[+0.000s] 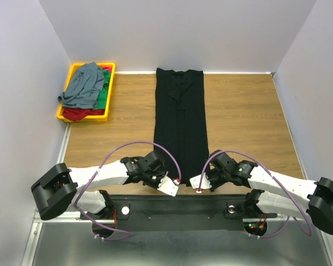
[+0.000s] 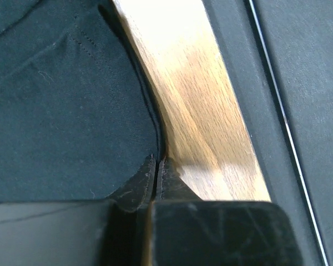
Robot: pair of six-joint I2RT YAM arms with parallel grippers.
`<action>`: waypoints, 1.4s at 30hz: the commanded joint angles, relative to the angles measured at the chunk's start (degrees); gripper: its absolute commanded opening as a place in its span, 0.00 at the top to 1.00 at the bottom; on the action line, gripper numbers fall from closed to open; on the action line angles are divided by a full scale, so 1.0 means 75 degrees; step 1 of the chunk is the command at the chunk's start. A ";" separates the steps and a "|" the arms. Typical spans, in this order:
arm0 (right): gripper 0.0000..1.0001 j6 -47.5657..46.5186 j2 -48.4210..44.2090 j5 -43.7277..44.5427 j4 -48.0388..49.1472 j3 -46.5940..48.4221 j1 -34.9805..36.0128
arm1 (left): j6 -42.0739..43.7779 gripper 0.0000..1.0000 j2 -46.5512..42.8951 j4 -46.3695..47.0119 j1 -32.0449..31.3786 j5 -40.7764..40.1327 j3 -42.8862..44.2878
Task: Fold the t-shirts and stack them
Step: Fold the tshirt
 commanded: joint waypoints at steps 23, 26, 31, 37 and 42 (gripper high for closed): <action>1.00 0.1905 -0.1364 0.0970 -0.1712 0.2133 0.0394 | -0.1226 1.00 -0.1442 -0.1913 0.0857 0.1554 0.1862; 0.99 0.1684 -0.1108 0.1180 -0.1139 0.2169 0.0348 | -0.0757 1.00 -0.0985 -0.1821 0.1538 0.1637 0.2330; 1.00 0.0840 -0.0521 0.0608 -0.0376 0.2273 -0.0646 | 0.0004 1.00 -0.0633 -0.1187 0.2065 0.1250 0.2495; 1.00 -0.0578 0.0744 -0.0481 0.0035 0.2940 -0.2556 | 0.1047 1.00 0.0164 -0.0637 0.2792 0.1215 0.2894; 0.99 -0.1422 0.1845 -0.1149 0.0223 0.3597 -0.3214 | 0.1609 1.00 0.0891 -0.0191 0.3366 0.1308 0.3420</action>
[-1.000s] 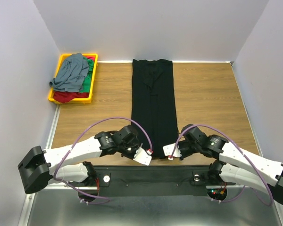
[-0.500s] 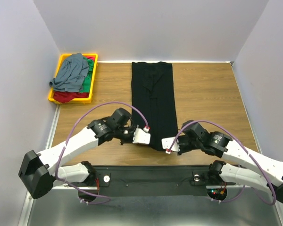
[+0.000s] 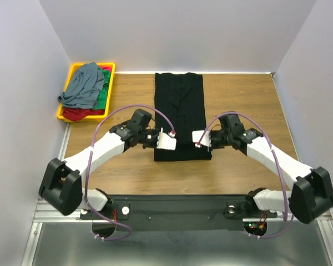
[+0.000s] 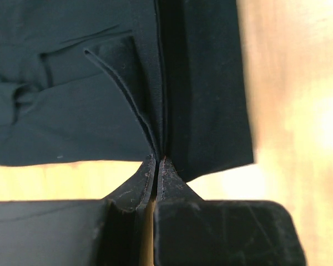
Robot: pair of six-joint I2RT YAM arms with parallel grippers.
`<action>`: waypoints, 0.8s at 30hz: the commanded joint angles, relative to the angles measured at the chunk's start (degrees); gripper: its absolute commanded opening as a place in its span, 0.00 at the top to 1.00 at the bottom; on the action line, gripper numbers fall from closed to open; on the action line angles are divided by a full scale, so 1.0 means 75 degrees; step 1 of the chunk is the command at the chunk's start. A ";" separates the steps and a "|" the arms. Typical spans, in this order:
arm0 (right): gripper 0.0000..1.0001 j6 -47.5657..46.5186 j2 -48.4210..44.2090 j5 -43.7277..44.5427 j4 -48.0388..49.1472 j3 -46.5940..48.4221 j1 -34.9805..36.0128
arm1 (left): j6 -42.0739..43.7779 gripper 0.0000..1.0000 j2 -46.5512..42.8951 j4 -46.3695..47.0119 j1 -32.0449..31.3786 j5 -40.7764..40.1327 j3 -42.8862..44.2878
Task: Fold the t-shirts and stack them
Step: Fold the tshirt
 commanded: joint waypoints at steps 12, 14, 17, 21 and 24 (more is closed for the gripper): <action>0.99 -0.1917 0.3205 -0.1577 0.1041 0.2529 -0.1408 | 0.1937 1.00 0.3195 0.0134 0.1493 0.0539 0.3336; 0.99 -0.1929 0.3569 -0.1659 0.1077 0.3032 -0.1583 | 0.2066 1.00 0.3466 0.0098 0.1611 0.0562 0.3631; 0.99 -0.2070 0.4226 -0.1742 0.1112 0.3664 -0.1771 | 0.2242 1.00 0.3946 0.0028 0.1762 0.0562 0.4135; 0.99 -0.2105 0.5104 -0.1847 0.1159 0.4299 -0.1877 | 0.2441 1.00 0.4590 0.0063 0.1903 0.0539 0.4732; 1.00 -0.2105 0.5457 -0.1882 0.1241 0.4673 -0.1912 | 0.2524 1.00 0.4884 0.0063 0.1986 0.0538 0.5062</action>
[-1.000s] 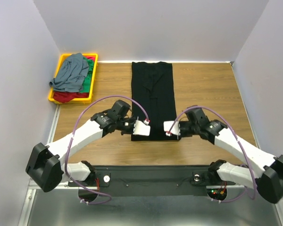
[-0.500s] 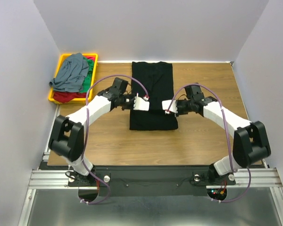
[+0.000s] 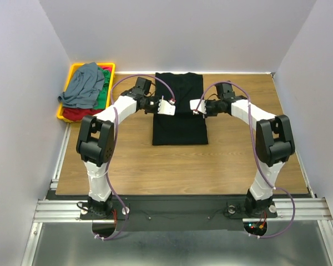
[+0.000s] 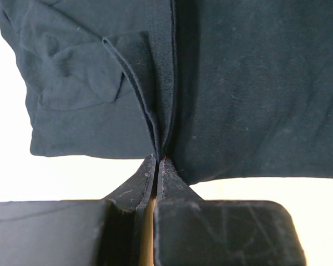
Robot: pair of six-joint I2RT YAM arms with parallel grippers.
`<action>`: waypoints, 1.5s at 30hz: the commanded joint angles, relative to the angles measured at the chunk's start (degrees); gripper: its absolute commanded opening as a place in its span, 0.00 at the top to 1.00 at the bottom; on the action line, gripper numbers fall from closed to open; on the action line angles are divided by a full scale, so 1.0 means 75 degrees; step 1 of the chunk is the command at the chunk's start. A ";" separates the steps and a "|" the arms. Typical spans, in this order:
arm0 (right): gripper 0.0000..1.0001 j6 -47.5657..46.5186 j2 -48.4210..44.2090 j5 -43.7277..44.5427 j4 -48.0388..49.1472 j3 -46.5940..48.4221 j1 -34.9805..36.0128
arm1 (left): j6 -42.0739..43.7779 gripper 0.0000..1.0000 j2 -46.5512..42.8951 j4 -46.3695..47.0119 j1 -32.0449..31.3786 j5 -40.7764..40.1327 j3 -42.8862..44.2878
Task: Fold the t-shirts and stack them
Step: Fold the tshirt
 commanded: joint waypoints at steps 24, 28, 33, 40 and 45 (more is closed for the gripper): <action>0.40 0.3132 -0.1796 -0.0078 0.0152 -0.0587 -0.0079 | -0.2857 0.46 -0.1380 0.0006 0.0701 0.0864 -0.0460; 0.41 0.2901 -0.2547 -0.0127 -0.0424 -0.1744 0.0341 | -0.2894 0.46 -0.2609 0.0215 0.0351 0.0761 -0.2126; 0.45 0.2340 -0.3122 0.0200 -0.0413 -0.2837 0.1092 | -0.2508 0.46 -0.3467 0.0754 -0.0224 0.0351 -0.3733; 0.48 0.2267 -0.2970 0.0845 0.0547 -0.3694 0.1667 | -0.2249 0.46 -0.3832 0.1680 -0.0963 -0.0376 -0.5082; 0.50 0.2080 -0.2759 0.1162 0.1087 -0.4080 0.1714 | -0.2144 0.46 -0.3434 0.2044 -0.1057 -0.0610 -0.5189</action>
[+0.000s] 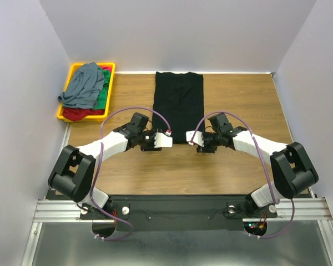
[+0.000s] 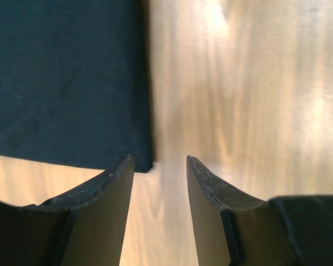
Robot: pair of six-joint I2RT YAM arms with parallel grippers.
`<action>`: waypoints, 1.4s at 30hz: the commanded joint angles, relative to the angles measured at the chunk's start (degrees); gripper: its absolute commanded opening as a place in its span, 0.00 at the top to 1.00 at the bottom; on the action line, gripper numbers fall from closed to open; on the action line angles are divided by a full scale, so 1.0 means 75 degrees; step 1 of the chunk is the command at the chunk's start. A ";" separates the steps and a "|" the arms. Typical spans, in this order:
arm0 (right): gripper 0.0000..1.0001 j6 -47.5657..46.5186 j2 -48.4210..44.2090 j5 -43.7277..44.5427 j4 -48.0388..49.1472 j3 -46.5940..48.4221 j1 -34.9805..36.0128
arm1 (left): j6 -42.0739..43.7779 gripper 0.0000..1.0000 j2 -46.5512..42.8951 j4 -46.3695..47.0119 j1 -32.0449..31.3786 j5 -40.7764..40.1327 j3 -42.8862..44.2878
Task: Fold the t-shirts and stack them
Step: Fold the tshirt
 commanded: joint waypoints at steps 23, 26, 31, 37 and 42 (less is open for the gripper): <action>0.99 -0.0095 0.0953 0.0999 0.1564 -0.0288 0.0073 | 0.0792 0.85 0.1104 0.0768 -0.0057 -0.0604 0.0207; 1.00 -0.0001 0.0556 0.0953 0.1552 -0.0346 0.0062 | 0.0815 0.99 0.0952 0.0524 -0.0046 -0.0475 0.0324; 1.00 0.0188 -0.0125 0.0660 0.1062 -0.0334 0.0073 | 0.0838 1.00 0.0402 0.0124 -0.0057 -0.0218 0.0383; 0.99 0.0141 -0.0781 0.0356 0.0628 -0.0580 0.0073 | 0.0897 1.00 0.0237 -0.0181 -0.0069 -0.0136 0.0301; 0.99 -0.0070 -0.1028 0.0414 0.0451 -0.0885 0.0073 | 0.1038 1.00 0.0061 -0.0298 -0.0139 -0.0042 0.0149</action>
